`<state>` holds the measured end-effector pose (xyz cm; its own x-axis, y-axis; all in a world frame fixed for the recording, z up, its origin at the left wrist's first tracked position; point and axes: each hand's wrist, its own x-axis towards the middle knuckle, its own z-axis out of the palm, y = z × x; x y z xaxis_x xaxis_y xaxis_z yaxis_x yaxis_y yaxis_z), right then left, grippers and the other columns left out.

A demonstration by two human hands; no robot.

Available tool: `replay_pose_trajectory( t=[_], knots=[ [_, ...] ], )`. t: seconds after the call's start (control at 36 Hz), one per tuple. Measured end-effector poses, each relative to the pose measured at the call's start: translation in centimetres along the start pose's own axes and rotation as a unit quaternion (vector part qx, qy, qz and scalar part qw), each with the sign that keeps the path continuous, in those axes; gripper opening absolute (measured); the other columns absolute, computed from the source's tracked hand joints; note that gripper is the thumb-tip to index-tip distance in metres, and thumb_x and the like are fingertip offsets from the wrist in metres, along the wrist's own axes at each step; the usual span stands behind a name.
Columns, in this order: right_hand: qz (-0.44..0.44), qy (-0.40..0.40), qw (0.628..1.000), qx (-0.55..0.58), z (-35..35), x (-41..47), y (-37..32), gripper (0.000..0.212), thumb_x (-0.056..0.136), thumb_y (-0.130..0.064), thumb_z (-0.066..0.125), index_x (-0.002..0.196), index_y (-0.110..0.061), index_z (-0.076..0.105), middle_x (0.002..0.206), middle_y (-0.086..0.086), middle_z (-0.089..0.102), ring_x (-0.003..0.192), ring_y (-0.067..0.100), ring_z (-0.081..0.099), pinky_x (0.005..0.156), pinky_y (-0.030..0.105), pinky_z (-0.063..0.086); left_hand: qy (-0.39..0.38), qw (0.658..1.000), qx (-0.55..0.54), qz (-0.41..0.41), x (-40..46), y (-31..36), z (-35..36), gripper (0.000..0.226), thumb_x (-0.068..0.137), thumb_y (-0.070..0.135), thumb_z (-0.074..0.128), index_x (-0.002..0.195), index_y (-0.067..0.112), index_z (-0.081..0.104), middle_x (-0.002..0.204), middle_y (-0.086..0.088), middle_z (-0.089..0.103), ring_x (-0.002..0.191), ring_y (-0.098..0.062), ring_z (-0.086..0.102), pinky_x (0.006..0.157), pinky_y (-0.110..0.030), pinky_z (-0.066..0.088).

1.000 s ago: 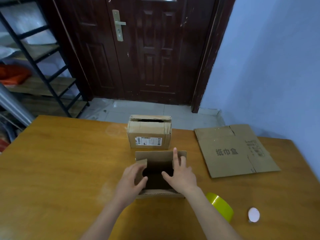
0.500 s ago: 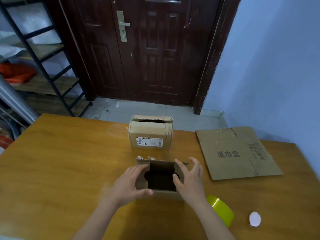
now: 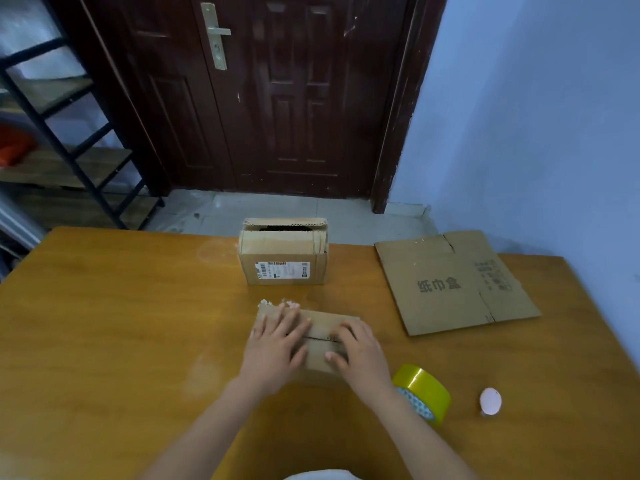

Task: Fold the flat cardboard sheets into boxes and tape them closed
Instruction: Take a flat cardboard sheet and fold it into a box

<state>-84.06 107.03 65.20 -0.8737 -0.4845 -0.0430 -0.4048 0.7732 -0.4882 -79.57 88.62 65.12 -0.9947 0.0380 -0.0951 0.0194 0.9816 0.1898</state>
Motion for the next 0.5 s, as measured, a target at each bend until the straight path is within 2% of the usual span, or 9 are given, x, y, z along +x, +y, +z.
replay_pose_trajectory(
  t=[0.03,0.06,0.14,0.17,0.25,0.31,0.36,0.42,0.5],
  knots=[
    [0.000,-0.002,1.000,0.001,0.0,0.2,0.0,0.035,0.087,-0.036,0.059,0.120,-0.024,0.054,0.131,-0.008,0.044,0.132,0.015,0.031,0.109,0.029,0.027,-0.017,1.000,0.011,0.008,0.2,0.3,0.3,0.070,0.088,0.065,-0.005,0.148,0.035,0.014,0.156,0.008,-0.001,0.145,-0.021,-0.006,0.116,-0.040,-0.009],
    [0.001,-0.004,1.000,0.002,0.0,0.3,0.0,0.038,0.086,-0.035,0.060,0.122,-0.023,0.053,0.132,-0.007,0.044,0.132,0.015,0.032,0.109,0.029,0.026,-0.030,0.999,0.025,0.010,0.3,0.6,0.5,0.072,0.088,0.066,-0.006,0.149,0.033,0.013,0.156,0.007,0.005,0.145,-0.020,-0.002,0.117,-0.039,-0.005],
    [0.048,0.017,0.999,0.011,-0.6,0.3,0.7,0.047,0.086,-0.035,0.060,0.130,-0.022,0.049,0.136,-0.007,0.044,0.131,0.013,0.035,0.115,0.035,0.015,-0.031,0.999,0.033,-0.009,0.5,1.1,1.5,0.065,0.094,0.064,0.010,0.145,0.030,0.034,0.149,0.002,0.037,0.142,-0.022,0.022,0.111,-0.040,0.007],
    [0.078,0.048,0.996,0.014,-1.0,0.2,1.3,0.045,0.087,-0.037,0.059,0.129,-0.021,0.049,0.135,-0.007,0.046,0.130,0.013,0.037,0.116,0.039,0.014,-0.027,0.999,0.034,-0.020,0.6,1.2,1.4,0.068,0.093,0.066,0.006,0.146,0.031,0.030,0.151,0.003,0.033,0.143,-0.022,0.020,0.112,-0.040,0.006],
    [0.189,0.118,0.975,0.011,-2.5,-0.2,4.5,0.038,0.093,-0.039,0.051,0.123,-0.017,0.055,0.126,0.000,0.054,0.123,0.021,0.046,0.111,0.046,0.027,0.001,0.999,0.023,-0.022,0.8,1.5,2.1,0.086,0.071,0.074,-0.026,0.147,0.037,-0.006,0.154,0.011,-0.009,0.143,-0.018,-0.013,0.113,-0.038,-0.012],
    [0.263,0.054,0.963,-0.011,-3.5,-0.3,7.2,0.040,0.094,-0.042,0.047,0.122,-0.015,0.055,0.123,0.003,0.057,0.120,0.024,0.049,0.104,0.042,0.036,0.016,0.999,0.016,-0.036,1.0,1.6,2.3,0.087,0.070,0.074,-0.027,0.146,0.036,-0.006,0.153,0.011,-0.009,0.143,-0.016,-0.014,0.113,-0.039,-0.011],
    [0.309,-0.040,0.950,0.011,-4.2,-0.1,9.2,0.043,0.093,-0.043,0.047,0.120,-0.011,0.057,0.122,0.009,0.059,0.115,0.028,0.053,0.097,0.037,0.042,0.011,0.998,0.017,-0.061,1.1,1.9,2.3,0.077,0.082,0.072,-0.011,0.147,0.034,0.008,0.156,0.007,0.011,0.145,-0.019,0.004,0.114,-0.041,-0.003],
    [0.325,-0.117,0.937,0.041,-4.5,0.3,10.1,0.045,0.094,-0.041,0.047,0.119,-0.005,0.057,0.123,0.014,0.058,0.113,0.031,0.054,0.090,0.034,0.044,0.004,0.997,0.023,-0.073,1.3,2.0,2.4,0.070,0.089,0.067,0.006,0.147,0.032,0.021,0.153,0.003,0.027,0.143,-0.023,0.020,0.113,-0.042,0.005],
    [0.331,-0.226,0.916,-0.018,-4.0,1.4,9.9,0.047,0.093,-0.042,0.046,0.117,-0.003,0.058,0.122,0.014,0.058,0.112,0.031,0.055,0.087,0.031,0.044,0.002,0.997,0.021,-0.071,1.4,2.1,2.2,0.067,0.090,0.064,0.017,0.144,0.028,0.036,0.148,0.000,0.039,0.139,-0.025,0.032,0.111,-0.044,0.013]
  ],
)
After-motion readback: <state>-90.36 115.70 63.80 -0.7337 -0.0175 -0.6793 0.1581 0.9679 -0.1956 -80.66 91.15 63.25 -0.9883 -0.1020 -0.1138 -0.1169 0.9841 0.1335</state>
